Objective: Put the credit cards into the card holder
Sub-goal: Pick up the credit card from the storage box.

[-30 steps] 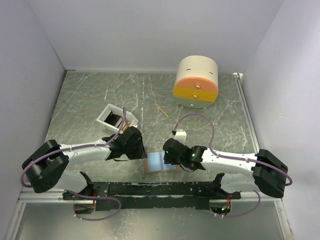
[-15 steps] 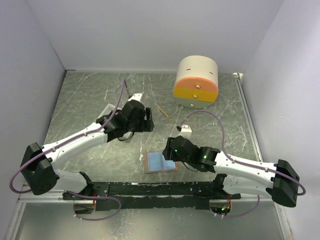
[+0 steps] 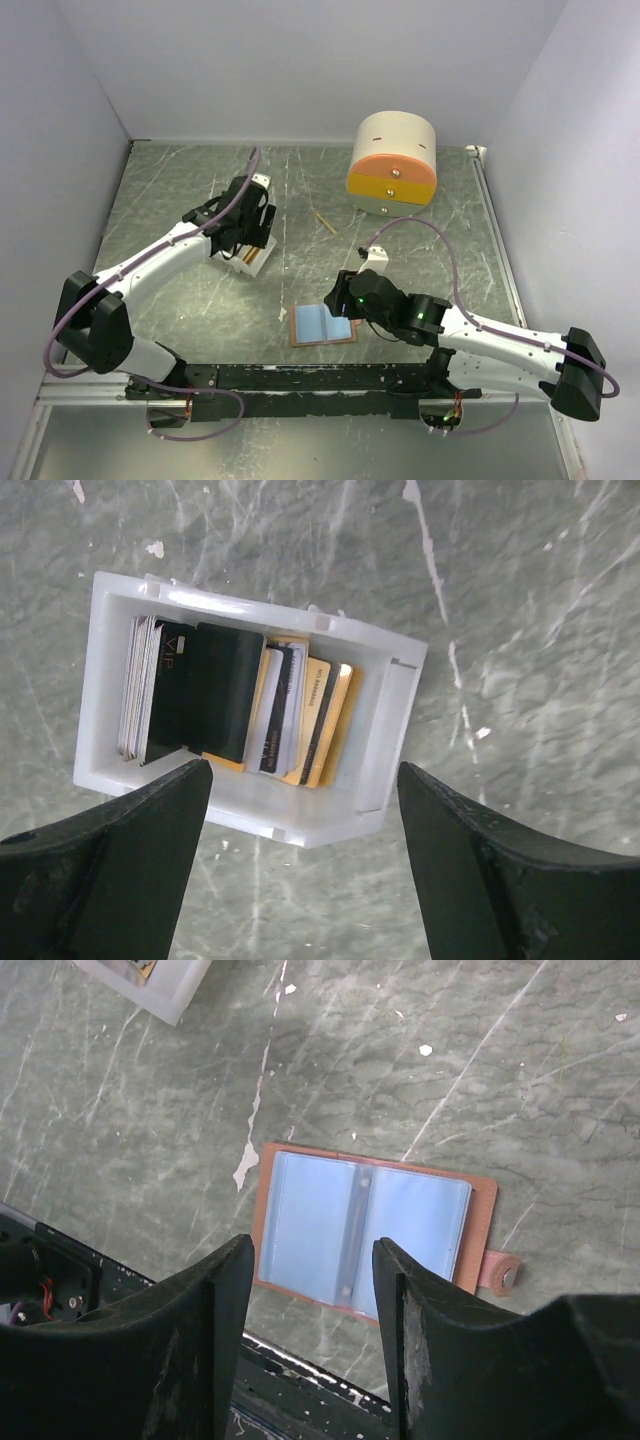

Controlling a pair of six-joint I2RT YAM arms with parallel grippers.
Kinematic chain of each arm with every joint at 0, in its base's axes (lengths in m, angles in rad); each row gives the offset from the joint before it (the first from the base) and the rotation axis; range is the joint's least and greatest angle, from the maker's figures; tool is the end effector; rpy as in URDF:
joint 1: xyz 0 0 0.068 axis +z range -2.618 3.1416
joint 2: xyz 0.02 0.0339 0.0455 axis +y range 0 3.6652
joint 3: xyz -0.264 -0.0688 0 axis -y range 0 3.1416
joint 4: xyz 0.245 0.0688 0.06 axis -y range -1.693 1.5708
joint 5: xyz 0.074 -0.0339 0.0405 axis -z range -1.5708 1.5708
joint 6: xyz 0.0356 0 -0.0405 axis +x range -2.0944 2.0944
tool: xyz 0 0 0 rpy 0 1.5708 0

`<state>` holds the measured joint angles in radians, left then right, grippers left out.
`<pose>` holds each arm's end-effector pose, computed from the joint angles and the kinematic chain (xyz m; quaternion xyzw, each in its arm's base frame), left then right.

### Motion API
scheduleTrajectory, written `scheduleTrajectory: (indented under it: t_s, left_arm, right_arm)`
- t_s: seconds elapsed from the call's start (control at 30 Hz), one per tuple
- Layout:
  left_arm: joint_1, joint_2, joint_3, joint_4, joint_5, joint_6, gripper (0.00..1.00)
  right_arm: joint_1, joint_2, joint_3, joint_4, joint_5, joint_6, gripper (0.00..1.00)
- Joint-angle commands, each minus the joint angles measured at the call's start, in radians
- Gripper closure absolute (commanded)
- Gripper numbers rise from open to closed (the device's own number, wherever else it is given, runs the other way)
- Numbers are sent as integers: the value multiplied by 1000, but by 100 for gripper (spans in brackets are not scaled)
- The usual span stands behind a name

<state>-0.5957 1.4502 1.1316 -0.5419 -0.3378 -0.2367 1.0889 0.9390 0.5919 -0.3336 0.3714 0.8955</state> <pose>0.2631 -0.1641 0.2743 0.1075 0.9198 0.0056 0.3772 0.1033 0.1696 0.2322 -0.0065 0.8906 0.2631 0.3709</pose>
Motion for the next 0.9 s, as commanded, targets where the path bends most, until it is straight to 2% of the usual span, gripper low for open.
scheduleTrajectory:
  t_s: [0.0, 0.1, 0.13, 0.17, 0.4, 0.57, 0.63, 0.67, 0.7, 0.73, 0.87]
  left_arm:
    - [31, 42, -20, 67, -9, 209, 11]
    - [135, 141, 81, -23, 118, 182, 12]
    - [160, 163, 94, -27, 169, 200, 1]
    - [162, 177, 97, -20, 184, 219, 1]
    - [163, 170, 57, 66, 163, 296, 1]
    - [162, 186, 24, 96, 209, 343, 1]
    - [161, 206, 15, 96, 203, 334, 1]
    - [160, 212, 10, 97, 196, 328, 1]
    - [161, 216, 6, 101, 186, 325, 1]
    - [160, 218, 4, 108, 176, 324, 1]
    - [160, 232, -2, 121, 158, 326, 1]
  right_arm:
    - [5, -23, 4, 20, 15, -19, 49]
    - [4, -25, 6, 17, 18, -21, 49]
    - [4, -25, 6, 17, 18, -20, 49]
    - [4, -26, 5, 18, 17, -20, 49]
    - [4, 15, 2, 82, 32, 38, 46]
    - [4, 114, 30, 224, -5, 54, 32]
    - [1, 162, 47, 253, 17, 88, 23]
    - [-2, 186, 56, 281, 21, 99, 16]
    - [-4, 210, 62, 316, 21, 112, 4]
    - [-11, 236, 69, 348, 17, 125, 1]
    - [-63, 368, 116, 471, -41, 176, 0]
